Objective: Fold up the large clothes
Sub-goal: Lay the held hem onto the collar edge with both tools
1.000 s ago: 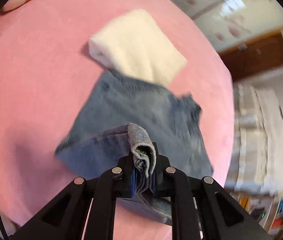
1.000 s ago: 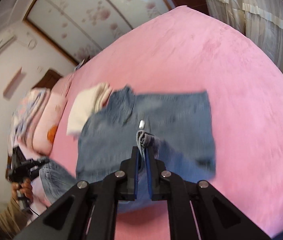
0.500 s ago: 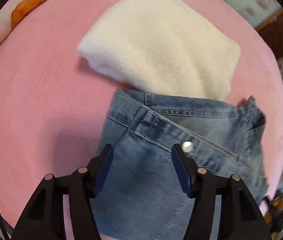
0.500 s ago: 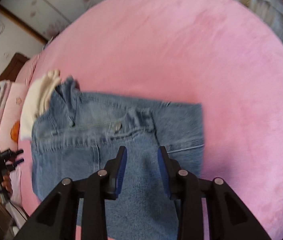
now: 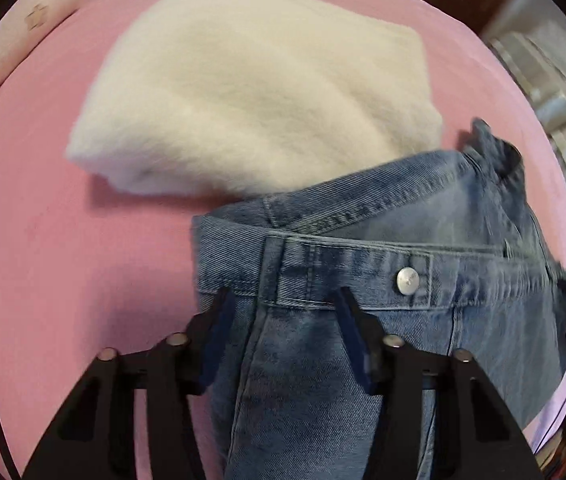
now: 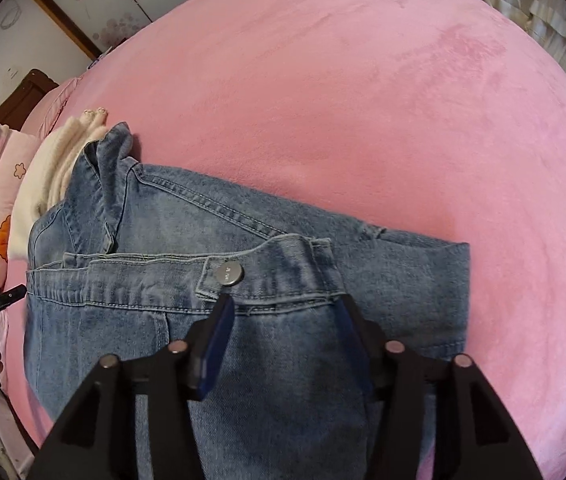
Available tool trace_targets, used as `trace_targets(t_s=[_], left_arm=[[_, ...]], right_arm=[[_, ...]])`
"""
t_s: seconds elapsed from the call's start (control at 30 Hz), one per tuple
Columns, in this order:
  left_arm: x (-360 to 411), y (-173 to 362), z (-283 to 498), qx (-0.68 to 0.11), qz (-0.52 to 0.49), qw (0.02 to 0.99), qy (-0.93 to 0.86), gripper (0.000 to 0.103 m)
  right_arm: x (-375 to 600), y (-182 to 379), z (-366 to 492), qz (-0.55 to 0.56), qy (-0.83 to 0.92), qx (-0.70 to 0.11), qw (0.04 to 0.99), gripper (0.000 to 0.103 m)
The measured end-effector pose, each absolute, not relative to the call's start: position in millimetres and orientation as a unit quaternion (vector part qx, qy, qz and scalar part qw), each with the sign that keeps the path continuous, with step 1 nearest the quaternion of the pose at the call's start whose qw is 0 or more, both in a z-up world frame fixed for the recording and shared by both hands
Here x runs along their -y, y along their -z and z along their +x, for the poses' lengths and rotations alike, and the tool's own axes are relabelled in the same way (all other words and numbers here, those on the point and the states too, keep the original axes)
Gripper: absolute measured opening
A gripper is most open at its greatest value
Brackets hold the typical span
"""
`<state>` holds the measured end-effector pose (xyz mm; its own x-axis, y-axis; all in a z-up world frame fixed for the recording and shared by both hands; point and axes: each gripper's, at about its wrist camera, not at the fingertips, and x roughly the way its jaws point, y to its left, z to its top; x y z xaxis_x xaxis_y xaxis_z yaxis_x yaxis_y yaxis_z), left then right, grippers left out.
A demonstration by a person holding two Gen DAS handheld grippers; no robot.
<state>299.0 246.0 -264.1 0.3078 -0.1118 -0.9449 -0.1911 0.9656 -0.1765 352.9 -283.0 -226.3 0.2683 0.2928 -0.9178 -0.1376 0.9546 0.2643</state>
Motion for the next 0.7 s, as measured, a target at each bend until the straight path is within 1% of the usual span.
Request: trace_targets(t_s=[0.13, 0.33, 0.43, 0.53, 0.63, 0.7], left_arm=[[-244.1, 273.9, 306.1, -0.590, -0.109, 0.800, -0.006, 0.046], [-250.6, 283.2, 311.0, -0.594, -0.125, 0.795, 0.018, 0.046], [-253.9, 285.2, 313.3, -0.601, -0.156, 0.783, 0.035, 0.046], [-257.8, 283.5, 311.6, -0.600, -0.159, 0.783, 0.043, 0.046], [-261.2, 282.8, 307.7, -0.599, -0.162, 0.783, 0.049, 0.046], [-259.6, 285.2, 305.8, -0.608, -0.157, 0.777, 0.046, 0.048]], right_arm=[[278.0, 231.6, 348.4, 0.031, -0.127, -0.585, 0.801, 0.056], [276.4, 240.7, 350.1, 0.021, -0.120, -0.587, 0.800, 0.057], [270.3, 242.5, 350.5, 0.003, -0.117, -0.585, 0.802, 0.057], [272.3, 240.7, 350.5, 0.011, -0.119, -0.585, 0.802, 0.056], [272.0, 241.8, 350.6, 0.014, -0.121, -0.585, 0.802, 0.052], [270.1, 241.9, 350.1, 0.005, -0.117, -0.585, 0.802, 0.049]])
